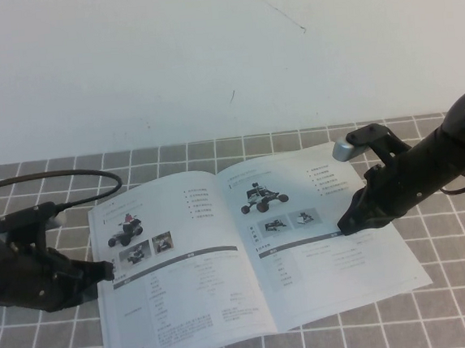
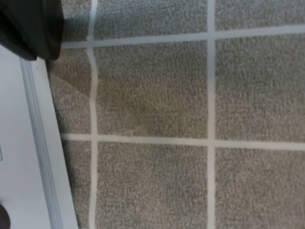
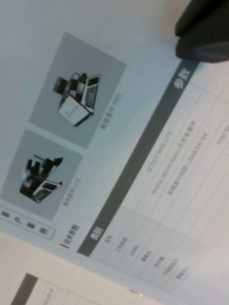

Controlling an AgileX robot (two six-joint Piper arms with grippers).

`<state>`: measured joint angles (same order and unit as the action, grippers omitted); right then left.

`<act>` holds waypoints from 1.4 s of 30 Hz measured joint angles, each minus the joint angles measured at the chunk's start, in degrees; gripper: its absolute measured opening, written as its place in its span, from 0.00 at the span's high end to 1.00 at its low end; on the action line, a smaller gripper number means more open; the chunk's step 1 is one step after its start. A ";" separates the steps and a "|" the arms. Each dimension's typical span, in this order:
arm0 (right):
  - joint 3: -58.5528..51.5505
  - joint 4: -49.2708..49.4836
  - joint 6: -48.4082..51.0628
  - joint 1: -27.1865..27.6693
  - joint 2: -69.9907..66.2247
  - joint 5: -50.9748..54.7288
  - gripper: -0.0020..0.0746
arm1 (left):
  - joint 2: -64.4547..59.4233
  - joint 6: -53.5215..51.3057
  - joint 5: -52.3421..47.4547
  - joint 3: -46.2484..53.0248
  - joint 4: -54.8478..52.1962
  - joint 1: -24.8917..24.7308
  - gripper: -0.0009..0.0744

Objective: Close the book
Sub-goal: 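Close the open booklet and leave it lying on the table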

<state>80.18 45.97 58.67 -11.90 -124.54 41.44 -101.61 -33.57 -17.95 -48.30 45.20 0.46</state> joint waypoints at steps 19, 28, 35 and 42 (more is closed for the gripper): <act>0.00 0.00 -0.08 0.00 0.00 -0.22 0.98 | -2.10 -1.43 7.30 -0.52 4.24 -10.49 0.99; 0.00 -0.09 -0.08 0.00 0.00 -0.22 0.98 | -2.76 -3.45 8.79 -1.88 11.22 -14.50 0.99; 0.00 -0.09 -0.22 0.00 0.00 -0.34 0.98 | -4.59 -12.10 1.10 -10.01 19.29 -18.39 0.99; 0.00 -0.09 -0.22 0.00 0.00 -0.45 0.98 | -4.75 -22.54 -6.71 -19.80 27.70 -20.77 0.99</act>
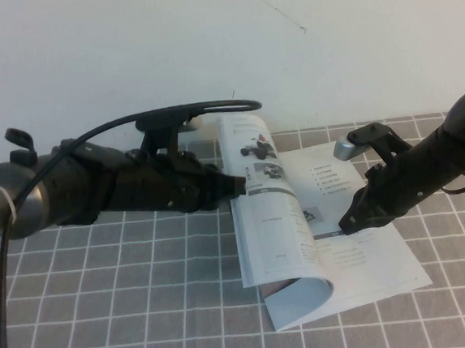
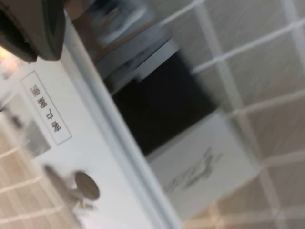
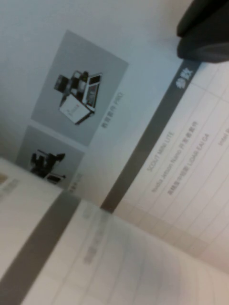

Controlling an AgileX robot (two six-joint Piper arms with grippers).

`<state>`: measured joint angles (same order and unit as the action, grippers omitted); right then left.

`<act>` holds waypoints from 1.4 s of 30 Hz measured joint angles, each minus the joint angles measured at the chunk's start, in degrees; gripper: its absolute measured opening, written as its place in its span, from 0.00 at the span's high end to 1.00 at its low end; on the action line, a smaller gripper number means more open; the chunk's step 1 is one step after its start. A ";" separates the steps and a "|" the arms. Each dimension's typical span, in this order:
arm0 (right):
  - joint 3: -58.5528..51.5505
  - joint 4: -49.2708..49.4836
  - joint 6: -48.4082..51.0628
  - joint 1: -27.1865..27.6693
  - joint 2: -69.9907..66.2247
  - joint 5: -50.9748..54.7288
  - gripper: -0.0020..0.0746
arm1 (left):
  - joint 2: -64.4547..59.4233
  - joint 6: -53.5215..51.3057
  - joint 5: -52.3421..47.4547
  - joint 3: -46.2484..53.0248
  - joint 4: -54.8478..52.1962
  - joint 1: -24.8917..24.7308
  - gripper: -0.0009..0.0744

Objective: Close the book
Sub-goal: 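Close the open booklet and leave it lying on the table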

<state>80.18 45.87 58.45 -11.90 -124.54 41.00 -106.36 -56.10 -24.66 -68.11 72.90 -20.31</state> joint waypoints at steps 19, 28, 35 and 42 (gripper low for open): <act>5.55 -12.74 -5.24 0.00 8.06 -0.83 0.98 | -0.05 -11.22 -8.63 -9.09 5.99 -0.27 0.33; 11.81 -20.90 -13.52 0.71 15.01 6.84 0.98 | -0.13 -15.07 -13.29 -14.65 8.77 -0.27 0.44; 12.04 -20.15 -13.79 0.71 21.46 8.05 0.98 | -0.13 -19.03 -19.10 -16.58 18.77 -0.27 0.67; 12.04 -14.84 -13.79 -0.17 23.31 10.68 0.98 | -0.13 -22.10 -27.51 -17.69 22.54 -0.13 0.40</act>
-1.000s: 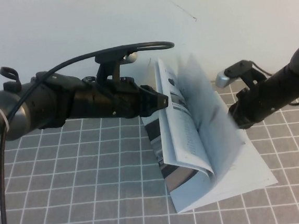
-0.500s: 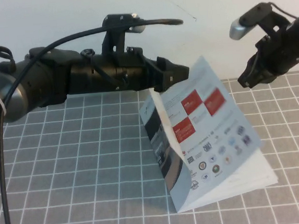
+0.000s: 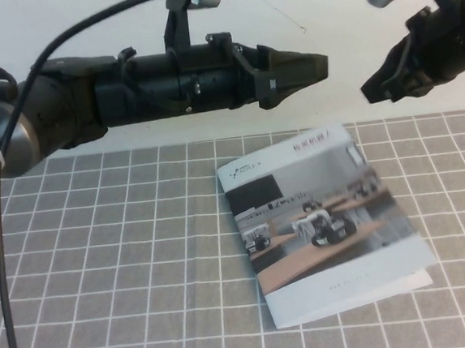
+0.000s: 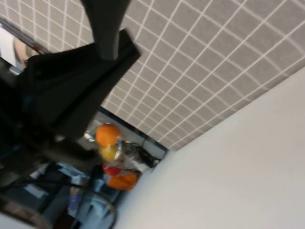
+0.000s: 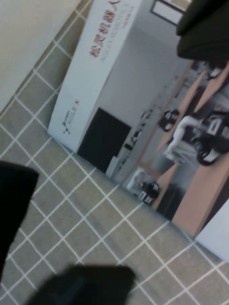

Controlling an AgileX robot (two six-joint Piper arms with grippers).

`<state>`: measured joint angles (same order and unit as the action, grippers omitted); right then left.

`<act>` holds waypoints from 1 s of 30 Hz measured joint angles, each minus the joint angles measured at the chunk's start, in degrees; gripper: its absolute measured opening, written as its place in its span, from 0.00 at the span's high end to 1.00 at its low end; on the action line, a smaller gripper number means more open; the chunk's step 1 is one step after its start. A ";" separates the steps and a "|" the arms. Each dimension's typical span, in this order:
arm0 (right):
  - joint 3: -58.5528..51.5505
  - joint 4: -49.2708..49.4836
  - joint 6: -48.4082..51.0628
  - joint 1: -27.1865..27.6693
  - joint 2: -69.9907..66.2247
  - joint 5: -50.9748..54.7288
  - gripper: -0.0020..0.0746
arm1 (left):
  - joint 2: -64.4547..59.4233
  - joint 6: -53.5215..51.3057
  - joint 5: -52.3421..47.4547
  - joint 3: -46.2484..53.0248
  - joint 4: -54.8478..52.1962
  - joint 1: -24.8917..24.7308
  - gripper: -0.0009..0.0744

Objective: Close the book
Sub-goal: 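Close the open booklet and leave it lying on the table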

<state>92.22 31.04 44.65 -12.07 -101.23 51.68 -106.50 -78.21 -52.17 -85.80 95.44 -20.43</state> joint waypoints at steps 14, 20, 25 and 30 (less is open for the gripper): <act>-0.12 2.43 0.91 -5.72 -19.53 -10.70 0.98 | 4.55 17.91 -9.72 -5.64 -22.31 10.89 0.97; -0.12 0.77 -1.04 -7.04 -25.74 -10.97 0.98 | 10.15 21.28 -8.27 -4.77 -34.20 14.14 0.99; -0.01 -4.28 -3.81 -8.89 -27.03 -12.30 0.98 | 17.80 19.77 -7.67 1.79 -36.43 14.14 0.99; -0.12 -9.63 -5.24 -9.17 -24.09 -11.35 0.98 | 28.65 18.73 1.37 11.21 -38.04 14.14 0.99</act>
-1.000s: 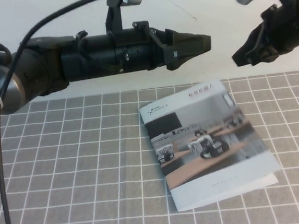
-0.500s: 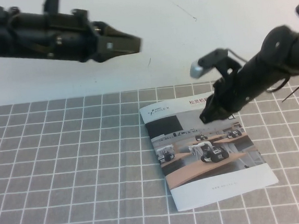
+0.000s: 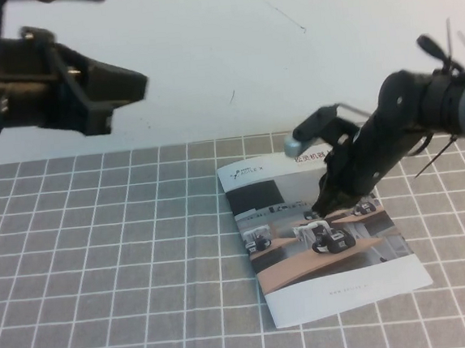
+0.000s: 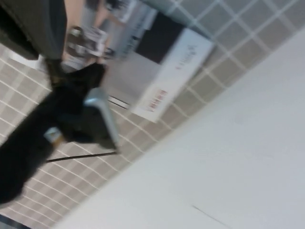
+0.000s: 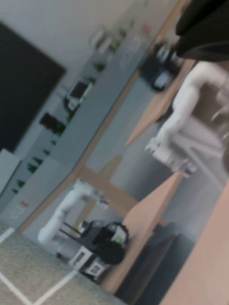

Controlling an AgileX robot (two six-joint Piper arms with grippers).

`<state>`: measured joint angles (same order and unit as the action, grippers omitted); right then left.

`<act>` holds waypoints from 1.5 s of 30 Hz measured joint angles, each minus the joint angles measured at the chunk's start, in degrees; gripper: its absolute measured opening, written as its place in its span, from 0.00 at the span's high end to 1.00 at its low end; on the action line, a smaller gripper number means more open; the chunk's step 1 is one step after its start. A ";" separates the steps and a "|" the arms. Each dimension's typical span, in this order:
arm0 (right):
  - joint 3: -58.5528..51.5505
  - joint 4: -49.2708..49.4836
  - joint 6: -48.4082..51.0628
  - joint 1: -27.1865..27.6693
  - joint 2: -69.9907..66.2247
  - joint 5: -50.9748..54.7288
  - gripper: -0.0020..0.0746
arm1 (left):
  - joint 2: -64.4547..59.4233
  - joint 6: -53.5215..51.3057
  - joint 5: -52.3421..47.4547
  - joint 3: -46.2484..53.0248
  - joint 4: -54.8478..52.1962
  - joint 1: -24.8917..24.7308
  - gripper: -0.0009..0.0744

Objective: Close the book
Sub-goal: 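Close the open booklet and leave it lying on the table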

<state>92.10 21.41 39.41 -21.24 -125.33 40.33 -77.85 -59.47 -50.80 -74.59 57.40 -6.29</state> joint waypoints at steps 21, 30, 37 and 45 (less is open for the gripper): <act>-17.13 -21.41 -16.84 0.33 46.58 10.40 0.98 | 41.21 -23.10 39.67 41.13 13.57 0.00 0.99; -45.45 -23.25 -22.82 0.33 73.89 3.84 0.98 | 42.66 -23.53 42.45 45.18 23.30 0.00 0.99; -59.99 -23.47 -26.29 0.33 95.60 -3.42 0.98 | 42.59 -25.18 43.56 46.46 24.33 0.00 0.99; -66.95 -23.23 -30.82 0.33 104.67 -3.06 0.98 | 41.16 -25.53 43.56 48.75 25.63 0.00 0.99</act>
<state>25.15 -1.82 8.59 -20.91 -20.65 37.27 -36.69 -85.00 -7.24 -25.84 83.03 -6.29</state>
